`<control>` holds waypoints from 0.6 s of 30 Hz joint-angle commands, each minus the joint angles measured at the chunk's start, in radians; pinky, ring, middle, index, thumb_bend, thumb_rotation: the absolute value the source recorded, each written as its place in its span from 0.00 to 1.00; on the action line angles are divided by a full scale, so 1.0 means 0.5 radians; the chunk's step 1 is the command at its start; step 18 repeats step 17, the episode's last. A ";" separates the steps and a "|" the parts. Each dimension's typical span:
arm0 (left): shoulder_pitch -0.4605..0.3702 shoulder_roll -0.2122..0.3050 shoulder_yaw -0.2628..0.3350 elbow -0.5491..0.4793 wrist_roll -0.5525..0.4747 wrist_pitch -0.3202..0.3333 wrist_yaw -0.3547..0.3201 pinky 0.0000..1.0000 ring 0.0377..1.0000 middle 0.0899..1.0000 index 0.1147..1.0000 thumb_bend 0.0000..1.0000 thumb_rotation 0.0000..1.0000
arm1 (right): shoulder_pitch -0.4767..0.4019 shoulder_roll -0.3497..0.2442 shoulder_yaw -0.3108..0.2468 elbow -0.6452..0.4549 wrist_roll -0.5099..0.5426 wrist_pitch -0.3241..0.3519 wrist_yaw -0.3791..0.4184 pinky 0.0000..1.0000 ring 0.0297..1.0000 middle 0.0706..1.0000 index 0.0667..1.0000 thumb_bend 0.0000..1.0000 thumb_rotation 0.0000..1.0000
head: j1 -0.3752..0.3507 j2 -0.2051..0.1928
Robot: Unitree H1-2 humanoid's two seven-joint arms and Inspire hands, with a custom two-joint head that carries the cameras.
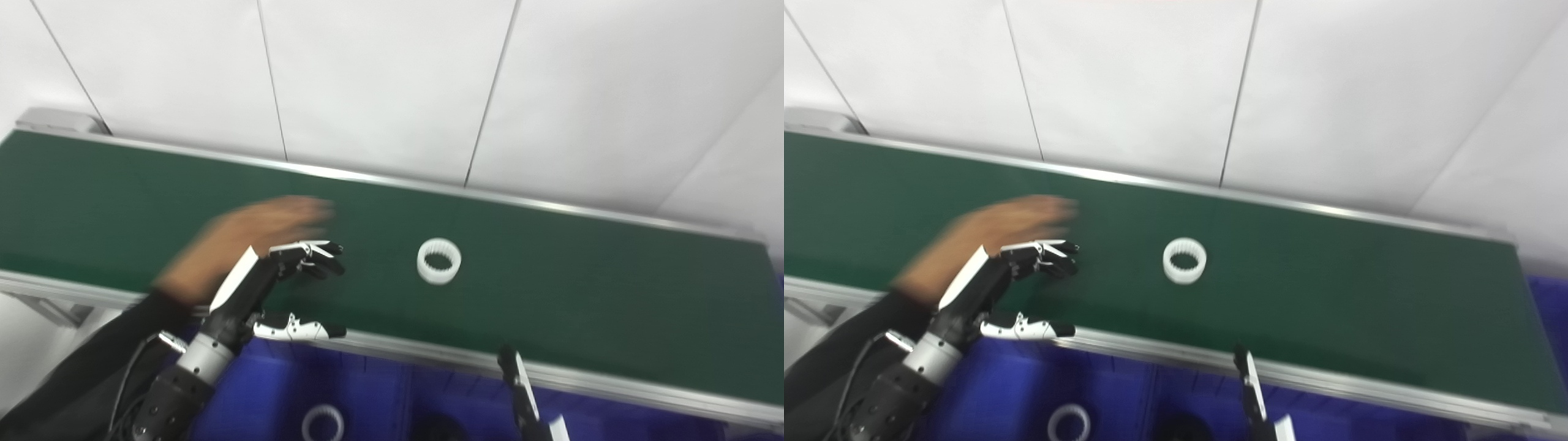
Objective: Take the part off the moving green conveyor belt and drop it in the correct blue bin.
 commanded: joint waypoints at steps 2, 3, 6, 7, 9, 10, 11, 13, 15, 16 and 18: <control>0.055 -0.003 -0.049 -0.060 -0.098 -0.134 -0.077 0.77 0.84 0.85 0.83 0.72 0.36 | 0.023 0.027 0.010 -0.120 -0.013 0.058 0.018 0.96 0.97 0.97 0.99 0.81 0.56 | -0.039 0.079; 0.081 -0.004 -0.068 -0.060 -0.116 -0.154 -0.096 0.77 0.85 0.86 0.84 0.71 0.38 | 0.020 0.031 0.009 -0.136 -0.016 0.077 0.023 0.96 0.97 0.97 0.99 0.81 0.56 | -0.051 0.099; 0.139 -0.023 -0.107 -0.044 -0.186 -0.197 -0.146 0.79 0.86 0.88 0.86 0.70 0.39 | 0.018 0.041 0.011 -0.185 -0.019 0.142 0.040 0.97 0.97 0.98 0.99 0.81 0.56 | -0.089 0.150; 0.159 -0.034 -0.123 -0.018 -0.225 -0.222 -0.165 0.82 0.87 0.88 0.86 0.71 0.37 | 0.016 0.043 0.013 -0.200 -0.014 0.168 0.049 0.97 0.97 0.98 0.99 0.82 0.56 | -0.093 0.156; 0.192 -0.050 -0.142 0.006 -0.269 -0.236 -0.190 0.85 0.89 0.89 0.86 0.71 0.36 | 0.016 0.043 0.017 -0.220 -0.006 0.199 0.062 0.98 0.97 0.98 0.99 0.82 0.55 | -0.104 0.161; 0.211 -0.053 -0.149 0.007 -0.273 -0.228 -0.193 0.86 0.89 0.89 0.86 0.72 0.36 | 0.017 0.042 0.018 -0.226 -0.004 0.211 0.067 0.98 0.97 0.98 0.99 0.82 0.55 | -0.110 0.165; 0.231 -0.055 -0.154 0.012 -0.275 -0.222 -0.196 0.87 0.91 0.90 0.87 0.74 0.38 | 0.014 0.042 0.018 -0.229 -0.004 0.220 0.070 0.98 0.97 0.98 0.99 0.82 0.54 | -0.110 0.165; 0.269 -0.049 -0.167 0.040 -0.284 -0.245 -0.218 0.87 0.92 0.92 0.88 0.75 0.42 | 0.015 0.045 0.023 -0.234 -0.020 0.243 0.073 0.97 0.97 0.98 0.99 0.82 0.55 | -0.130 0.161; 0.295 -0.039 -0.175 0.062 -0.291 -0.245 -0.245 0.88 0.93 0.93 0.89 0.77 0.45 | 0.019 0.045 0.030 -0.238 -0.029 0.266 0.079 0.97 0.97 0.98 0.99 0.82 0.55 | -0.150 0.148; 0.301 -0.030 -0.181 0.084 -0.311 -0.263 -0.272 0.88 0.93 0.94 0.89 0.77 0.46 | 0.024 0.046 0.035 -0.237 -0.036 0.270 0.077 0.97 0.97 0.98 0.99 0.82 0.55 | -0.166 0.136; 0.305 -0.025 -0.184 0.101 -0.325 -0.277 -0.294 0.90 0.95 0.95 0.90 0.77 0.46 | 0.028 0.047 0.039 -0.235 -0.041 0.273 0.075 0.96 0.96 0.97 0.99 0.82 0.54 | -0.166 0.136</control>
